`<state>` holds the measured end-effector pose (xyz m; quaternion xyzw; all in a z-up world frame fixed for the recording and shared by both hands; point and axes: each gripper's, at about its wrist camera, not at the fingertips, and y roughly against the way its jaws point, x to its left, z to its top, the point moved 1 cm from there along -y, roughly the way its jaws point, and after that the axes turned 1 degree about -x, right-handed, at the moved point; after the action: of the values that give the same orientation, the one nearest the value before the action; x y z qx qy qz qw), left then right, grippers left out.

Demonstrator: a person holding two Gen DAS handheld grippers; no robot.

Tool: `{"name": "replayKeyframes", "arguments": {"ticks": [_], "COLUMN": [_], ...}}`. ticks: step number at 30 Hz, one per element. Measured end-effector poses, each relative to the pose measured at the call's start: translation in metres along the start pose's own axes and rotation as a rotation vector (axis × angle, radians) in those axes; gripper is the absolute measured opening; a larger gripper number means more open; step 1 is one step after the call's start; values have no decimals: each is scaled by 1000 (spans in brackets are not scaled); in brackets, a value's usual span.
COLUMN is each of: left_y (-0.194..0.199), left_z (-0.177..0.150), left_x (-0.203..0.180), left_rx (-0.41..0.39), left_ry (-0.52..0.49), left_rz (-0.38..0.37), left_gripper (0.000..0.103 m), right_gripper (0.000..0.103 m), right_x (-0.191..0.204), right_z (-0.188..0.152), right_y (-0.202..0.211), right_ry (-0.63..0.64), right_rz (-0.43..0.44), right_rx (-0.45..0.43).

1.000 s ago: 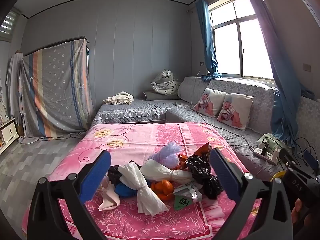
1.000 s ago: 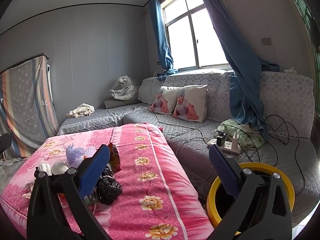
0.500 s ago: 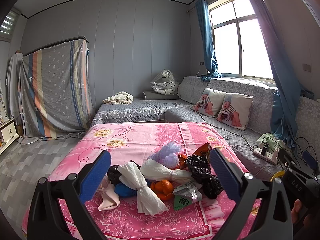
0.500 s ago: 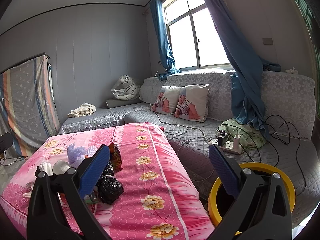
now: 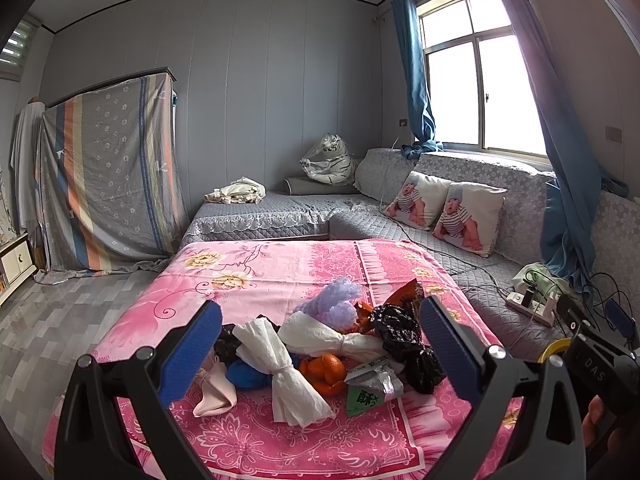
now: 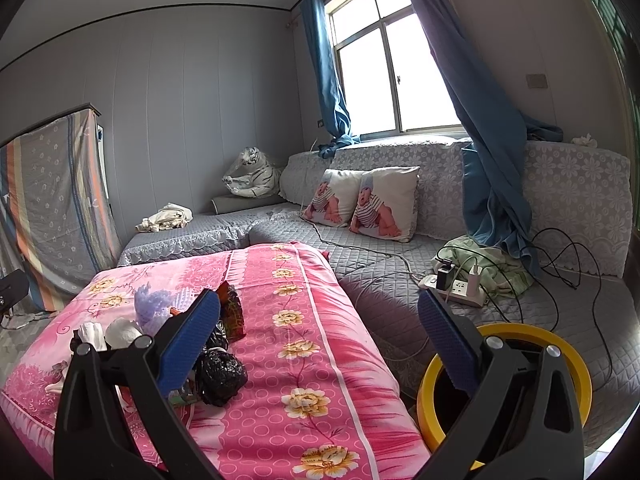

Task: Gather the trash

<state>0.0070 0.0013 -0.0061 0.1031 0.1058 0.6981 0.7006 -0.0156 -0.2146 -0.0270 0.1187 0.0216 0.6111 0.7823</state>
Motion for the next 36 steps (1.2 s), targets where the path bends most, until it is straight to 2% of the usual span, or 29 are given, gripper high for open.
{"name": "replayKeyframes", "arguments": {"ticks": [36], "left_y": [-5], "left_z": [-7], "left_x": [-5], "left_rx": [19], "left_ry": [-4], "left_rz": [-4], "left_gripper": [96], "right_gripper": [95], "right_x": [0], "right_z": [-3], "right_y": [-3], "right_ry": [5], "right_rz": [5], "right_rx": [8]}}
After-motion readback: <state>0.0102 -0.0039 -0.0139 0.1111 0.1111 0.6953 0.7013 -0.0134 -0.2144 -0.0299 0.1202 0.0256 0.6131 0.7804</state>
